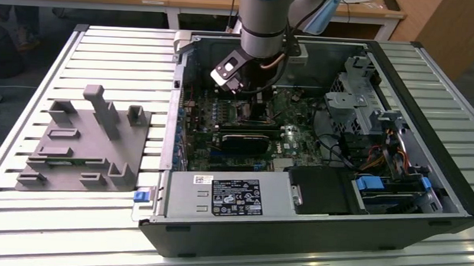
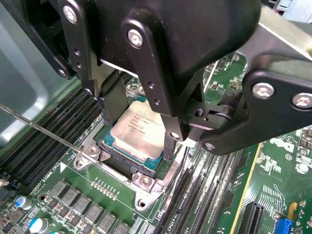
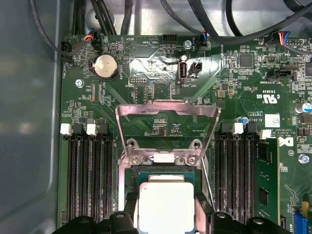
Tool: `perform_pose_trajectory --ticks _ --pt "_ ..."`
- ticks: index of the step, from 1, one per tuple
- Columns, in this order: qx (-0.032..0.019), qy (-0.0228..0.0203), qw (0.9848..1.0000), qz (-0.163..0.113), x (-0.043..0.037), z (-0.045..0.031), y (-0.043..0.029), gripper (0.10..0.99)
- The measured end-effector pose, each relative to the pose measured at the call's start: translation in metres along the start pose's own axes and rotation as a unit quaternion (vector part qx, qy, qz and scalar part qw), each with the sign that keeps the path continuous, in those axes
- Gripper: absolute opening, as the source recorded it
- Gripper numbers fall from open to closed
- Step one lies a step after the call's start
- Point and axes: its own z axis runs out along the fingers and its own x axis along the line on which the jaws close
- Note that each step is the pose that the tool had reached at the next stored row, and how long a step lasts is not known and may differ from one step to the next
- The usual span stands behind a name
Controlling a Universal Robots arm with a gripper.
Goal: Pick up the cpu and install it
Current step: 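Place the cpu into insertion slot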
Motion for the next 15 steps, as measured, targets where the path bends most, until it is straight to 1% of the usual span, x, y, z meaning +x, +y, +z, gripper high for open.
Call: perform_pose_trajectory --ticks 15 --pt "0.0 -0.0001 1.0 0.001 0.0019 0.0048 0.0 0.541"
